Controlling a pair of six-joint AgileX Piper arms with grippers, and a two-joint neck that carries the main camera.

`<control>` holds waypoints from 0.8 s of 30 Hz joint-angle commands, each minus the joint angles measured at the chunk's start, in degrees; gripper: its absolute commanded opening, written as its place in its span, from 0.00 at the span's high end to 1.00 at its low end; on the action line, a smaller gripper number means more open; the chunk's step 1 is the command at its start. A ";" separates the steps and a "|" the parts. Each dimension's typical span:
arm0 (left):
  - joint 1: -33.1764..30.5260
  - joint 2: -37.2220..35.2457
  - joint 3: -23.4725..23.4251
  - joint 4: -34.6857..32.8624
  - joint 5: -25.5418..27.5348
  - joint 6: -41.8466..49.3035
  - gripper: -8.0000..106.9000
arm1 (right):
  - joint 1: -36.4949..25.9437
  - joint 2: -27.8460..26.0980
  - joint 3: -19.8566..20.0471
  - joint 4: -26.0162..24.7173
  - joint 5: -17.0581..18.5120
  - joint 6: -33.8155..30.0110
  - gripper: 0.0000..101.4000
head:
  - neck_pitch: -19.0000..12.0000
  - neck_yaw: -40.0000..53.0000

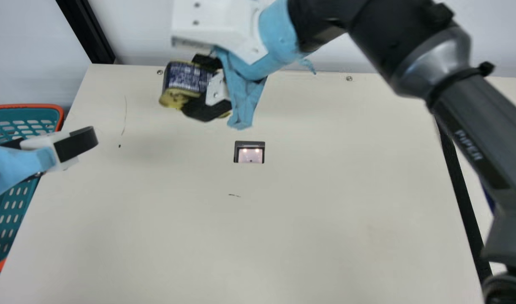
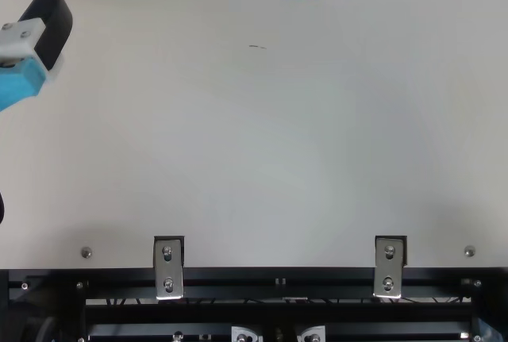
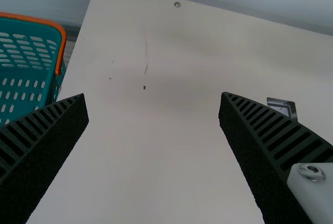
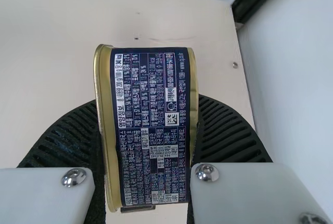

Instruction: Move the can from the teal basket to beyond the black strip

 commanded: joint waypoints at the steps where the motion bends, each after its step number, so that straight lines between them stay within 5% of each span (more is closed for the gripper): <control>1: 0.00 0.00 0.00 0.00 0.00 0.00 0.15 | -2.71 -1.45 6.91 9.15 -3.75 -4.24 1.00 | -0.17 -0.10; 7: 0.00 0.00 0.00 0.00 0.00 0.00 0.15 | -8.04 -3.71 16.70 24.11 -6.06 -15.64 1.00 | -0.17 -0.10; 14: 0.00 0.00 0.00 0.00 0.00 0.00 0.15 | -13.07 -3.53 24.97 38.56 -4.25 -27.90 1.00 | -0.17 -0.10; 24: 0.00 0.00 0.00 0.00 0.00 0.00 0.15 | -16.30 -0.46 31.49 51.03 -0.48 -38.57 1.00 | -0.17 -0.10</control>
